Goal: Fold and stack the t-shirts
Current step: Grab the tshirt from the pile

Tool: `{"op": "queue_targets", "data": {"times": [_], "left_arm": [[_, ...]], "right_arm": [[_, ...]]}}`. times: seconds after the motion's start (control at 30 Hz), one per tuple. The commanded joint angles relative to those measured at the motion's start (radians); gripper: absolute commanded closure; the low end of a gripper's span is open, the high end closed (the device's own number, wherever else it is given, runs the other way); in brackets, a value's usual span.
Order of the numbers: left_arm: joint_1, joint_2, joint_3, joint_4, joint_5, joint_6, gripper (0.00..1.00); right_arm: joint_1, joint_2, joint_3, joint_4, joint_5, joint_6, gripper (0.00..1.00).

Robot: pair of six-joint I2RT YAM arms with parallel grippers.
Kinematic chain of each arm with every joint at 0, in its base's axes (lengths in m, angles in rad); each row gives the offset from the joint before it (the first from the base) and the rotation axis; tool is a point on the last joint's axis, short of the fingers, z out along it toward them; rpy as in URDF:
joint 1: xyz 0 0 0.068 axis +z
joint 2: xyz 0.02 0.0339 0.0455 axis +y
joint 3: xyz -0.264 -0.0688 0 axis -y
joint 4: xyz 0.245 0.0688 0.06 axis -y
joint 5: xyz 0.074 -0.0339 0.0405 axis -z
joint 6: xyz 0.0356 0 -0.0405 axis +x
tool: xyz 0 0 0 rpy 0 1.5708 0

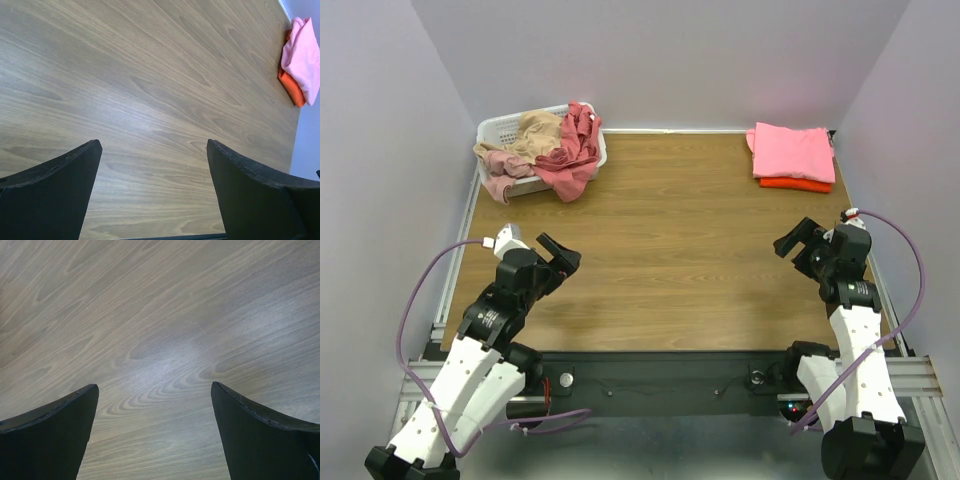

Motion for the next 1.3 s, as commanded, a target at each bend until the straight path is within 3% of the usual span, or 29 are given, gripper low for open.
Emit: {"op": "queue_targets", "data": {"times": [0.0,0.23,0.47,0.7,0.97,1.1,1.27], "left_arm": [[-0.005,0.000,0.009,0.015,-0.049,-0.002,0.02],[-0.003,0.158,0.162,0.126,-0.189,0.067,0.02],[0.049,0.541,0.460,0.230,-0.309,0.228,0.02],[0.181,0.929,0.746,0.238,-0.254,0.297,0.02],[0.256,1.306,1.094,0.180,-0.134,0.377,0.09],[0.262,1.451,1.243,0.120,-0.159,0.400,0.09],[0.264,1.551,1.328,0.098,-0.101,0.421,0.21]], "right_arm": [[-0.007,-0.008,0.017,0.013,-0.017,-0.002,0.00],[-0.007,-0.003,0.015,0.026,-0.063,-0.005,0.00],[-0.007,0.043,0.020,0.032,-0.085,-0.017,0.00],[-0.007,0.107,0.018,0.046,-0.086,-0.020,0.00],[-0.007,0.188,0.009,0.107,-0.115,-0.031,0.00],[-0.007,0.190,0.002,0.118,-0.112,-0.031,0.00],[-0.007,0.193,-0.003,0.122,-0.098,-0.029,0.00]]}}
